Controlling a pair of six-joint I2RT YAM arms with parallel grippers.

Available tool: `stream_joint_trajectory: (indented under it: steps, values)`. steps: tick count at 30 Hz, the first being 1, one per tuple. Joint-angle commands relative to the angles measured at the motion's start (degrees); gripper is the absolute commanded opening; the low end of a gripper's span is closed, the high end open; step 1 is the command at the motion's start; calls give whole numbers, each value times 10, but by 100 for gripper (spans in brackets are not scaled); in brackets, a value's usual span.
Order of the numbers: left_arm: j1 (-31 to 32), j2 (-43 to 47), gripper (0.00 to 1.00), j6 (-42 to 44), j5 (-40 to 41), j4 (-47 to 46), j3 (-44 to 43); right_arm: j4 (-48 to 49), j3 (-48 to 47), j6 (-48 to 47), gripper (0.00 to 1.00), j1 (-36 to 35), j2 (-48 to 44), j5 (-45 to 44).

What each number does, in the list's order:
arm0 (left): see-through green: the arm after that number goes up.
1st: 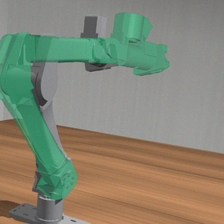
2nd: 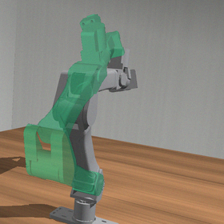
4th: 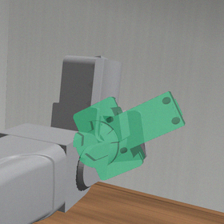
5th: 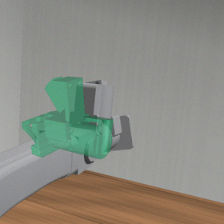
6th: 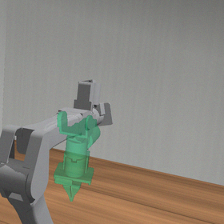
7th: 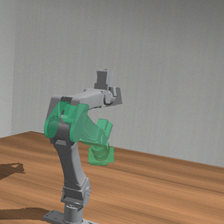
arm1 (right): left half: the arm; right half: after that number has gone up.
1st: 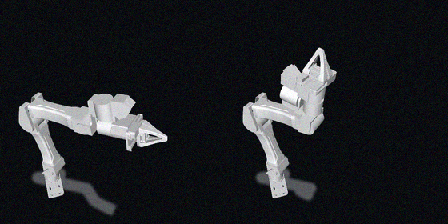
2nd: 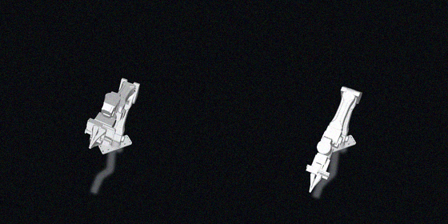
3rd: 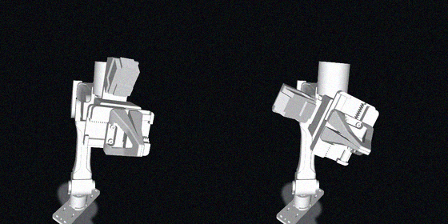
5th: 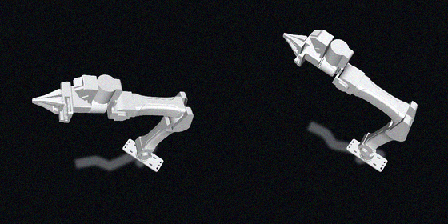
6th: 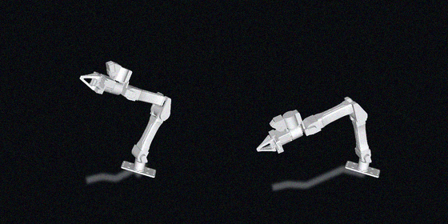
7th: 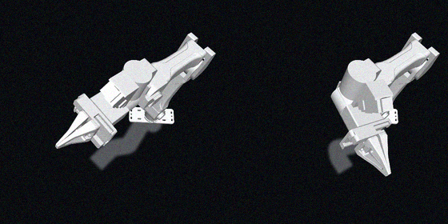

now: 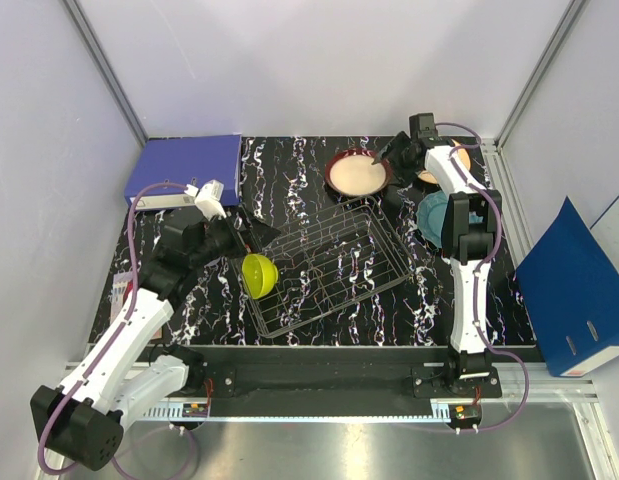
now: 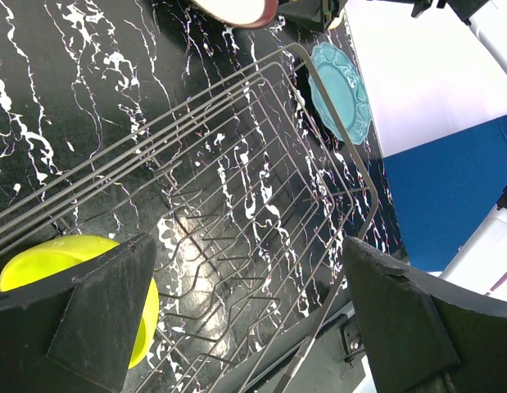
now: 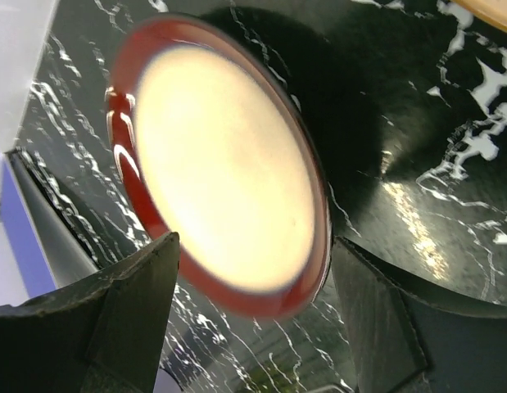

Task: Unload the mixed dishes from the dish rack
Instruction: Place the plate at the center of the board, then pick up the bowl from the dish rack.

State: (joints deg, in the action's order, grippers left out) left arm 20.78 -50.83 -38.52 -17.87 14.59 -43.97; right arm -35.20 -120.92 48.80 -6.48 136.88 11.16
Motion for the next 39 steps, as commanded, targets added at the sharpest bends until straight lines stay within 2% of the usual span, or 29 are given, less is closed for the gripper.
stream_joint_trajectory:
  steps: [1, 10, 13, 14, 17, 19, 25, 28, 32, 35, 39]
  values:
    - [-1, 2, 99, 4, -21, -7, -6, -17, -29, -11, 81, -4, -43, -8]
    - [-1, 9, 99, 11, -12, -3, 2, -8, 9, -17, 80, -5, -58, -18]
    - [-1, 15, 99, 33, 12, 16, -13, 99, 111, -9, 80, -9, -143, -19]
    - [-1, 18, 99, 47, 20, 29, -18, 169, 173, -7, 80, -12, -200, -25]
    - [-1, 24, 99, 77, 52, 57, -45, 212, 216, -27, 81, -27, -287, -38]
    - [-1, 27, 99, 92, 75, 73, -63, 211, 225, -55, 81, -49, -327, -53]
    - [0, 63, 99, 75, 113, 96, -53, 239, 335, -104, 81, -127, -481, -109]
    - [1, 101, 99, 60, 146, 110, -38, 261, 458, -105, 81, -150, -554, -138]
    - [8, 150, 99, 49, 205, 148, -21, 251, 539, -142, 80, -230, -632, -190]
    - [32, 164, 99, 43, 219, 167, -10, 242, 578, -159, 80, -288, -665, -232]
    - [123, 151, 99, 28, 266, 171, 5, 240, 620, -153, 80, -324, -686, -252]
